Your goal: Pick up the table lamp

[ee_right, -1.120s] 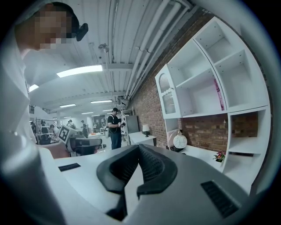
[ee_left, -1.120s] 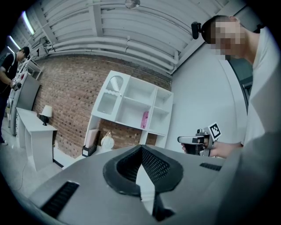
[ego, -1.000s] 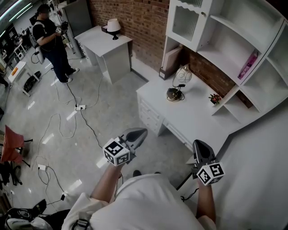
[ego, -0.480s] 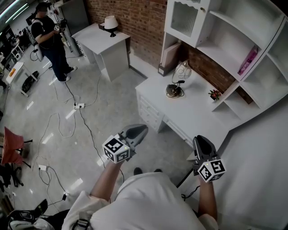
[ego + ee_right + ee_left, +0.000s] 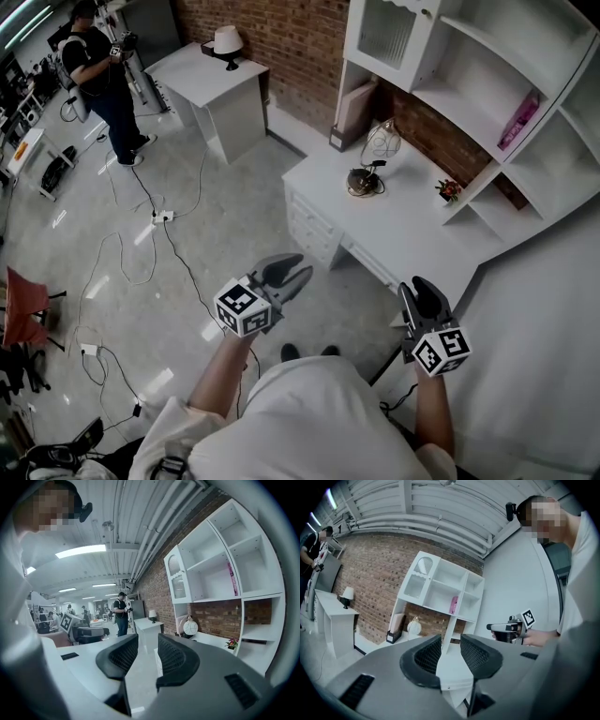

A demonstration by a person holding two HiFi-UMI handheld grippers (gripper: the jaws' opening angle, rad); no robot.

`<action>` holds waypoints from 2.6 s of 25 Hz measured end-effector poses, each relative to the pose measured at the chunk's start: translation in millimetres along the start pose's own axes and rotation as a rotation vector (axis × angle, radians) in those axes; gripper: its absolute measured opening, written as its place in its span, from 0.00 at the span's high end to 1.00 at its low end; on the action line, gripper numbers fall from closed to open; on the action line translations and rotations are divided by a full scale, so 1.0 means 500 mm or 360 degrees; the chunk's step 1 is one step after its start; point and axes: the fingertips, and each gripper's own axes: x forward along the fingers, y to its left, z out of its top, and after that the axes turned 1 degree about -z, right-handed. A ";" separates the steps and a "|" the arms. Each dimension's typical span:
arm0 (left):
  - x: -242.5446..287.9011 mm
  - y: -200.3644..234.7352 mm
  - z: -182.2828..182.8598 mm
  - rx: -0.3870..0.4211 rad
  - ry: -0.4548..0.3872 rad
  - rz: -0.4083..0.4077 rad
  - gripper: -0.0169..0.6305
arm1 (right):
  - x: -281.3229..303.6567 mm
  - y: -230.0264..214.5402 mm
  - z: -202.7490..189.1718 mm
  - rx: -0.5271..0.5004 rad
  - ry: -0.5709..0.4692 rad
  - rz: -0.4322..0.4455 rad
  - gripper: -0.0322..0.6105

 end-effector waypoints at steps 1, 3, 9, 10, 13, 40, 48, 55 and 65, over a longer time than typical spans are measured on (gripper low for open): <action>-0.004 0.002 -0.002 -0.0003 0.0002 -0.0002 0.75 | 0.002 0.005 -0.002 -0.0001 0.0003 -0.0001 0.72; -0.011 0.005 -0.004 -0.0008 0.0002 -0.0011 0.75 | 0.005 0.014 -0.006 -0.0001 0.0009 -0.0010 0.72; -0.039 0.008 -0.009 -0.0010 0.0010 -0.0049 0.75 | 0.003 0.049 -0.012 -0.0011 0.0021 -0.0035 0.72; -0.044 0.009 -0.009 -0.0011 0.0010 -0.0055 0.75 | 0.004 0.056 -0.012 -0.0018 0.0022 -0.0037 0.72; -0.057 0.009 -0.012 -0.0013 0.0009 -0.0078 0.74 | 0.004 0.073 -0.011 -0.0029 0.0012 -0.0053 0.72; 0.002 0.118 -0.028 -0.0082 0.0037 -0.0007 0.71 | 0.160 0.009 -0.029 0.0042 0.0067 0.0040 0.70; 0.138 0.175 -0.016 -0.0093 0.0059 0.0023 0.70 | 0.259 -0.111 -0.017 0.0050 0.0100 0.0122 0.70; 0.252 0.209 -0.003 -0.0080 0.0079 0.0064 0.70 | 0.320 -0.206 -0.005 0.0056 0.0128 0.0207 0.70; 0.381 0.243 0.003 -0.0053 0.0098 0.0145 0.70 | 0.384 -0.329 0.005 0.0059 0.0137 0.0305 0.70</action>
